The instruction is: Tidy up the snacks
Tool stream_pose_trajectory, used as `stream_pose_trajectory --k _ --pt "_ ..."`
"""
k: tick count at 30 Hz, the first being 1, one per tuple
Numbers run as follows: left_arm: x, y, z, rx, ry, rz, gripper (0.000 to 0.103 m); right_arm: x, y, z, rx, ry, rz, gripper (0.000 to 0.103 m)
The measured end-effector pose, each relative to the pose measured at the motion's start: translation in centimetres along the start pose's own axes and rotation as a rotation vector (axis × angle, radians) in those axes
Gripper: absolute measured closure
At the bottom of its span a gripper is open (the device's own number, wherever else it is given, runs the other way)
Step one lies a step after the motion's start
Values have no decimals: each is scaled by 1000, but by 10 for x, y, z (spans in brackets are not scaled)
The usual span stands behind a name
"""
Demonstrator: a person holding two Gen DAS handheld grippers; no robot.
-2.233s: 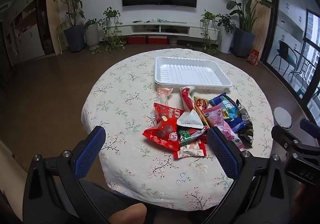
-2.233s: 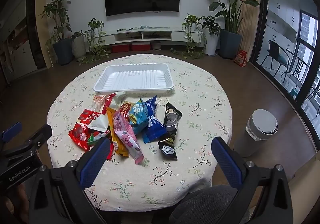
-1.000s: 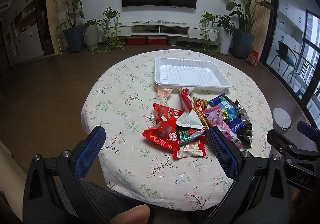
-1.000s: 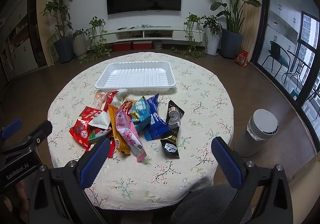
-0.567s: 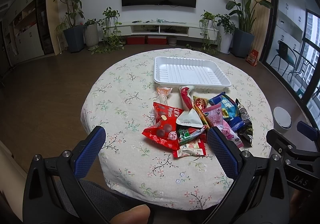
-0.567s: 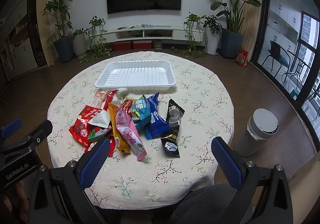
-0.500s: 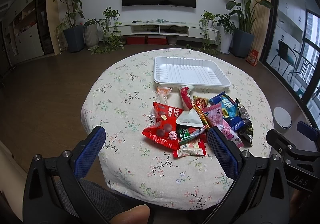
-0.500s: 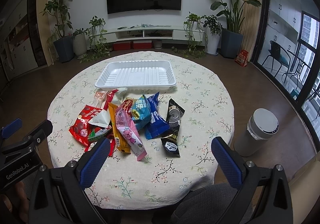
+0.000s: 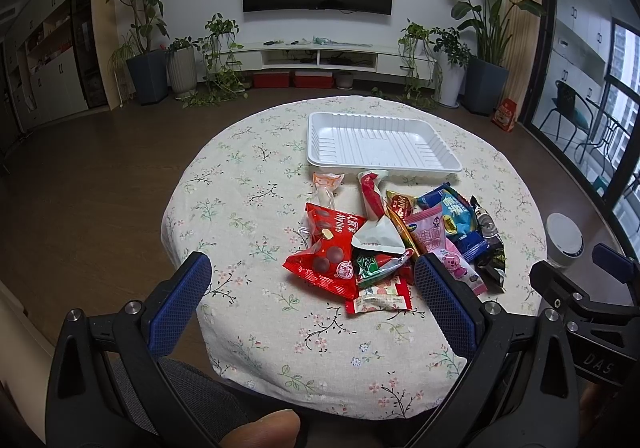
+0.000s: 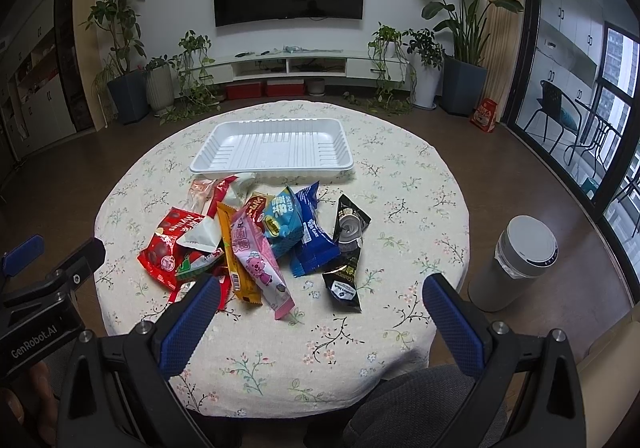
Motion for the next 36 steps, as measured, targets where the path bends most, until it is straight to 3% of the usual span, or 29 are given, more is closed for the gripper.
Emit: stream_pose_trajectory --k 30,33,36 --pt "-9 -7 -4 -17 4 -8 0 -7 -3 -2 12 2 -11 0" --pt "-10 -15 -9 -60 12 -14 0 -13 -14 2 25 -7 -19 0" --pt "-16 -31 -16 -162 44 -68 0 -16 -17 13 66 -61 -18 0"
Point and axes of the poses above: each gripper's, at about its wrist camera, not at the fingertips, and y roughly against the way its jaws point, z to its right, x to its top, the point moved 9 cm from there along -y, roughly the way its jaws point, and after that the axes turned 4 degrees about y, right-handed, at the moved point
